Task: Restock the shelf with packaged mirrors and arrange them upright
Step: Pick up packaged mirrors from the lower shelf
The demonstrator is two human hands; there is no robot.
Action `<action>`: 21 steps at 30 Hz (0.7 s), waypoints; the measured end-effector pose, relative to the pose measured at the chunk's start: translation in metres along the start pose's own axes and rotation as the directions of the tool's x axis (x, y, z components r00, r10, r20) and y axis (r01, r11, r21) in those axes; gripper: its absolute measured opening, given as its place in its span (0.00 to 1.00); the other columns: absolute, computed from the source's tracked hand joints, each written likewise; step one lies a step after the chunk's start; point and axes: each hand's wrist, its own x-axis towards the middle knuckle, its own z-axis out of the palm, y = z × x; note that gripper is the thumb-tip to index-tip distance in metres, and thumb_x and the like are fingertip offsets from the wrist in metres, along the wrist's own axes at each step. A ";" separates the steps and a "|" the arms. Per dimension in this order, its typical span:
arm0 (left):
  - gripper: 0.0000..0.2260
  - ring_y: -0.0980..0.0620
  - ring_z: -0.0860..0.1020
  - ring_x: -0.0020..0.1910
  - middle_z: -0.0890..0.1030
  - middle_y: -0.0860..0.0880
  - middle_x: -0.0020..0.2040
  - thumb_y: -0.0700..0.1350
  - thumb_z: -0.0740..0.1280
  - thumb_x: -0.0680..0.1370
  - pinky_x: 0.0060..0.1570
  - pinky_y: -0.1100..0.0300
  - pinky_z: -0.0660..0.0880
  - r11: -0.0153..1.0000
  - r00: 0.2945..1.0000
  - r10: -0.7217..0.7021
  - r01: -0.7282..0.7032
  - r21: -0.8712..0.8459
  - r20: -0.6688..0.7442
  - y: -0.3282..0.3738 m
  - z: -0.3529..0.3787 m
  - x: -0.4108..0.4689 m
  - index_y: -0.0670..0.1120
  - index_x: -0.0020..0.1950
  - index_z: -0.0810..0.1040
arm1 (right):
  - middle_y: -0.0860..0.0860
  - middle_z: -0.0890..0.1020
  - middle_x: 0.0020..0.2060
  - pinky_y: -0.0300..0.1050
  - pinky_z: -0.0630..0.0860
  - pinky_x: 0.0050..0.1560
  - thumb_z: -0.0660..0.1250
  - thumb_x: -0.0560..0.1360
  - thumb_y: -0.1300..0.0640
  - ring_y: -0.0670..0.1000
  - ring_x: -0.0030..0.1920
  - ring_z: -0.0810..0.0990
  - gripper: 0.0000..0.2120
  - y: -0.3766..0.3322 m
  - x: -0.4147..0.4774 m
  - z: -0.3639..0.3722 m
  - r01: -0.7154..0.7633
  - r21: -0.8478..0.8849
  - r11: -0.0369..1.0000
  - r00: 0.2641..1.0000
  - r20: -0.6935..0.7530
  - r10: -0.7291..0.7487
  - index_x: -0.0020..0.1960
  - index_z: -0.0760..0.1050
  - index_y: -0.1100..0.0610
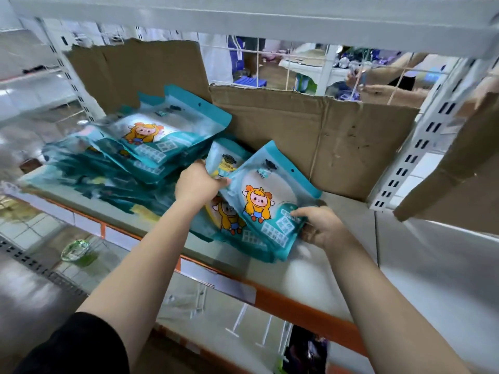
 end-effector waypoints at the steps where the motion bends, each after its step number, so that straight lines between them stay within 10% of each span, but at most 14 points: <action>1: 0.16 0.43 0.77 0.49 0.80 0.46 0.49 0.53 0.69 0.73 0.47 0.54 0.74 0.999 1.000 -0.013 0.013 -0.043 0.001 -0.002 0.000 0.000 0.44 0.55 0.75 | 0.64 0.80 0.46 0.57 0.79 0.52 0.64 0.73 0.72 0.61 0.46 0.81 0.06 0.000 0.000 0.001 0.007 0.002 1.000 1.000 -0.010 -0.007 0.48 0.71 0.67; 15: 0.15 0.40 0.71 0.62 0.74 0.40 0.63 0.41 0.59 0.79 0.61 0.52 0.68 0.965 0.998 0.048 -0.056 -0.257 -0.040 -0.007 -0.008 -0.017 0.40 0.65 0.69 | 0.65 0.78 0.50 0.58 0.79 0.49 0.60 0.64 0.70 0.62 0.48 0.80 0.21 0.017 -0.013 -0.018 0.125 -0.074 0.989 0.972 -0.190 -0.137 0.57 0.69 0.69; 21: 0.12 0.49 0.68 0.48 0.71 0.49 0.51 0.44 0.56 0.82 0.47 0.60 0.62 0.933 0.985 0.148 -0.169 -0.317 -0.090 0.007 -0.003 -0.031 0.42 0.64 0.68 | 0.61 0.75 0.41 0.53 0.76 0.46 0.56 0.64 0.71 0.59 0.42 0.77 0.11 0.014 -0.033 -0.039 0.193 -0.062 0.979 0.944 -0.260 -0.203 0.44 0.70 0.62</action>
